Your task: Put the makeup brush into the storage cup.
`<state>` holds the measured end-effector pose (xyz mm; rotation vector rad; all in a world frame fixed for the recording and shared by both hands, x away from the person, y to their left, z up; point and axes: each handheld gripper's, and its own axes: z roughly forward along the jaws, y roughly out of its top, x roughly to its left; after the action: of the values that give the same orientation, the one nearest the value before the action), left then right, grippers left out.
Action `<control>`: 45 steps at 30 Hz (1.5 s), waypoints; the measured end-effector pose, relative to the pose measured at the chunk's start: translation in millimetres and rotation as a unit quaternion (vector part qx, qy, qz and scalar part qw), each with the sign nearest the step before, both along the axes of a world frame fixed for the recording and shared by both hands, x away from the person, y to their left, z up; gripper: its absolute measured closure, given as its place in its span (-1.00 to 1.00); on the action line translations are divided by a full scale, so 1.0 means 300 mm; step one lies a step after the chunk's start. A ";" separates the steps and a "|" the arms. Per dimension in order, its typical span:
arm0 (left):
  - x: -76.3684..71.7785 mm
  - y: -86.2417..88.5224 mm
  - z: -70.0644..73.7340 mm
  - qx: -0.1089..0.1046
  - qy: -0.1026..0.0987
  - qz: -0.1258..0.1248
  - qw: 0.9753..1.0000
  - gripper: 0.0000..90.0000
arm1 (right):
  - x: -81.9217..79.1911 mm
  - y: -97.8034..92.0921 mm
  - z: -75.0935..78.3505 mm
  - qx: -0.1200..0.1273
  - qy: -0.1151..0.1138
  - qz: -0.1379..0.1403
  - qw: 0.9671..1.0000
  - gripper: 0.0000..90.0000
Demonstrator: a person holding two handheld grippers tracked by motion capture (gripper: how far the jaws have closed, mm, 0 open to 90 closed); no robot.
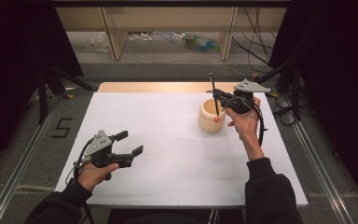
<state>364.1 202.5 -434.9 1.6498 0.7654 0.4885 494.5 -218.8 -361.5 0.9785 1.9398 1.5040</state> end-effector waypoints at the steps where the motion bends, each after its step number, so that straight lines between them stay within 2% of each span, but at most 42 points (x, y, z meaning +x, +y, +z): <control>1: 0.000 0.000 -0.001 0.002 -0.001 -0.001 1.000 -0.64 | 0.001 -0.004 0.001 0.000 -0.002 -0.004 1.000 0.86; 3: 0.000 0.000 -0.001 0.002 -0.002 -0.002 1.000 -0.64 | 0.003 -0.010 0.005 -0.001 -0.001 -0.008 1.000 0.86; 4: 0.001 0.000 0.000 0.002 -0.002 -0.002 1.000 -0.64 | 0.008 -0.013 0.006 0.000 -0.009 -0.012 1.000 0.86; 5: 0.002 0.000 -0.001 0.002 -0.001 -0.002 1.000 -0.64 | 0.008 -0.014 0.007 0.003 -0.004 -0.009 1.000 0.86; 6: 0.003 0.000 -0.002 0.004 -0.002 -0.001 1.000 -0.64 | 0.015 -0.017 0.006 0.001 -0.014 -0.007 1.000 0.86; 7: 0.003 0.001 -0.002 0.003 -0.001 0.000 1.000 -0.64 | 0.014 -0.015 0.008 0.001 -0.004 -0.012 1.000 0.86; 9: 0.005 0.003 -0.002 0.003 -0.002 0.001 1.000 -0.64 | 0.019 -0.013 0.006 0.002 -0.006 -0.013 1.000 0.86; 10: 0.005 0.002 -0.001 0.002 -0.002 0.001 1.000 -0.64 | 0.024 -0.015 0.005 -0.004 -0.014 -0.014 1.000 0.87; 12: 0.003 0.000 -0.003 0.001 0.001 0.000 1.000 -0.64 | 0.029 -0.013 0.002 -0.004 -0.005 -0.016 1.000 0.86; 13: 0.003 0.002 -0.003 0.006 -0.002 -0.003 1.000 -0.64 | 0.035 -0.013 0.000 -0.006 -0.015 -0.018 1.000 0.86; 14: 0.005 0.003 -0.002 0.006 -0.004 -0.003 1.000 -0.64 | 0.035 -0.012 0.001 -0.003 -0.004 -0.017 1.000 0.86; 15: 0.005 0.002 -0.002 0.005 -0.003 -0.002 1.000 -0.64 | 0.042 -0.014 0.000 -0.004 -0.012 -0.017 1.000 0.86; 23: 0.005 -0.002 -0.005 0.004 0.000 -0.002 1.000 -0.64 | 0.075 -0.015 -0.014 0.009 -0.002 -0.025 1.000 0.86; 24: 0.005 -0.001 -0.004 0.005 -0.001 -0.002 1.000 -0.64 | 0.077 -0.015 -0.014 0.017 0.001 -0.023 1.000 0.87; 28: 0.006 -0.002 -0.005 0.004 0.000 -0.002 1.000 -0.64 | 0.083 -0.017 -0.004 0.018 0.001 -0.027 0.999 0.86; 29: 0.006 -0.002 -0.005 0.004 0.000 -0.002 1.000 -0.64 | 0.086 -0.015 -0.002 0.023 -0.004 -0.027 0.999 0.86; 33: 0.006 -0.002 -0.004 0.003 -0.001 -0.003 1.000 -0.64 | 0.098 -0.007 0.008 0.022 -0.010 -0.031 0.999 0.86; 44: 0.006 -0.002 -0.004 0.003 -0.001 -0.003 1.000 -0.64 | 0.129 0.004 -0.021 0.010 0.009 -0.035 0.999 0.86; 45: 0.005 -0.001 -0.004 0.004 0.000 -0.003 1.000 -0.64 | 0.133 0.004 -0.026 0.017 0.009 -0.032 0.999 0.86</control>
<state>365.6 202.1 -436.2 1.6592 0.7587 0.4885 534.4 -217.7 -369.2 1.0624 1.8840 1.5007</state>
